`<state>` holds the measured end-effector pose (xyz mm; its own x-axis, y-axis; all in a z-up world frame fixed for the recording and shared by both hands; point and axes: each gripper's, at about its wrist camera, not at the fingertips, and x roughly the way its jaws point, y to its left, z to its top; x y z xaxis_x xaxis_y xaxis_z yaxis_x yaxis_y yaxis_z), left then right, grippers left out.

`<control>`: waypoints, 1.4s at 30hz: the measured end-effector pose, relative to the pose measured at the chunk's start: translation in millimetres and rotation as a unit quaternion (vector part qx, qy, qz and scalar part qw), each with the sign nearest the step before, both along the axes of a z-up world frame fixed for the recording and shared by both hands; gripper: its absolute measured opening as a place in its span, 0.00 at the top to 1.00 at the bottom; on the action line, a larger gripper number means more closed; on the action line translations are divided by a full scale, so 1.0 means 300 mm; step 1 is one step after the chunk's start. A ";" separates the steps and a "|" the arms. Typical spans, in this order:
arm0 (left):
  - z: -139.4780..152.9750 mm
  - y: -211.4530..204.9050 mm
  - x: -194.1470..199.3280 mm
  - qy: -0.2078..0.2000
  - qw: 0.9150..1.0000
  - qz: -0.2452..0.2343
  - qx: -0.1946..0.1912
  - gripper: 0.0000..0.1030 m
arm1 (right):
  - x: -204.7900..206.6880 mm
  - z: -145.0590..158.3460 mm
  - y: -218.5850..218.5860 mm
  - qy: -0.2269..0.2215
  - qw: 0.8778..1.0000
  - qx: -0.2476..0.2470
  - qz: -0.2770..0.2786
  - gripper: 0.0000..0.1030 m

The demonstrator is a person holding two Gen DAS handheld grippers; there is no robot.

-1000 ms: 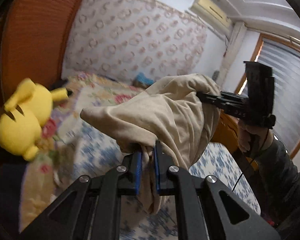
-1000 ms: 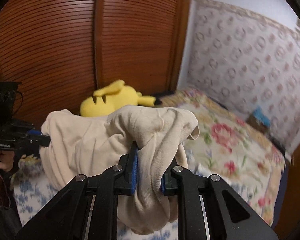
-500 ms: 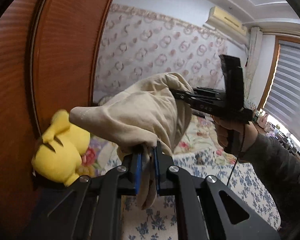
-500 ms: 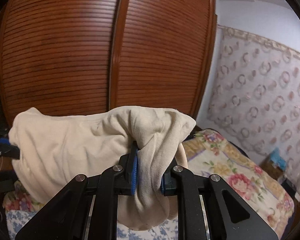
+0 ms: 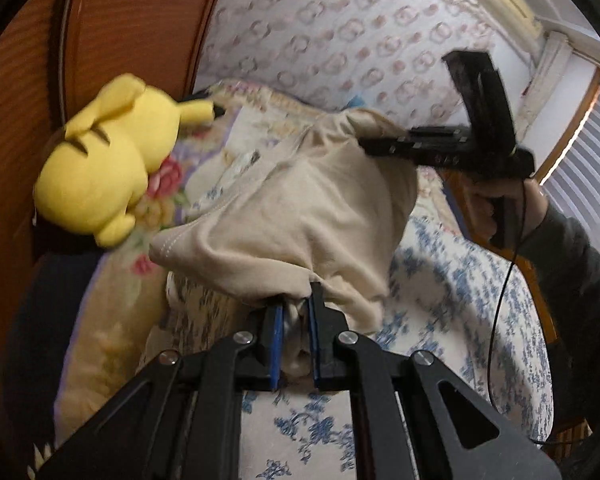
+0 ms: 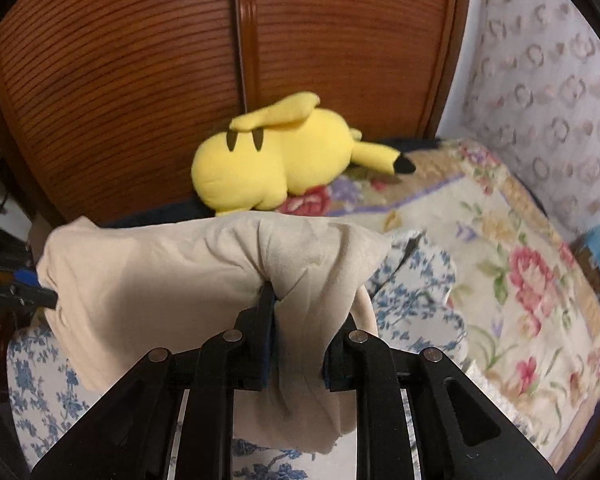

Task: Fold small clothes
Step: 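Carry the folded shirt with both tools toward the yellow plush toy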

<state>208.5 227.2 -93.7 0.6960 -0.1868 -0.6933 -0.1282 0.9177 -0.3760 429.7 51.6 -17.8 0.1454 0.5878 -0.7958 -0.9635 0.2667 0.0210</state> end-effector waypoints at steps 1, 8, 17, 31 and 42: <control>-0.013 -0.009 -0.005 0.005 1.000 0.004 0.002 0.93 | 0.005 -0.008 0.010 0.003 1.000 -0.004 -0.002 0.84; -0.051 -0.009 0.000 0.015 1.000 0.006 0.001 0.93 | 0.019 0.014 -0.075 0.003 0.994 0.031 -0.107 0.57; -0.041 -0.002 0.006 0.003 1.000 -0.003 0.004 0.93 | -0.077 -0.074 -0.261 0.127 0.973 0.062 -0.180 0.36; -0.002 -0.008 -0.004 -0.013 0.999 -0.031 -0.008 0.93 | 0.043 -0.225 -0.218 0.283 0.913 0.147 -0.256 0.29; 0.058 -0.012 -0.054 -0.025 0.999 -0.035 -0.021 0.96 | 0.137 -0.123 -0.212 0.230 0.923 0.177 -0.252 0.80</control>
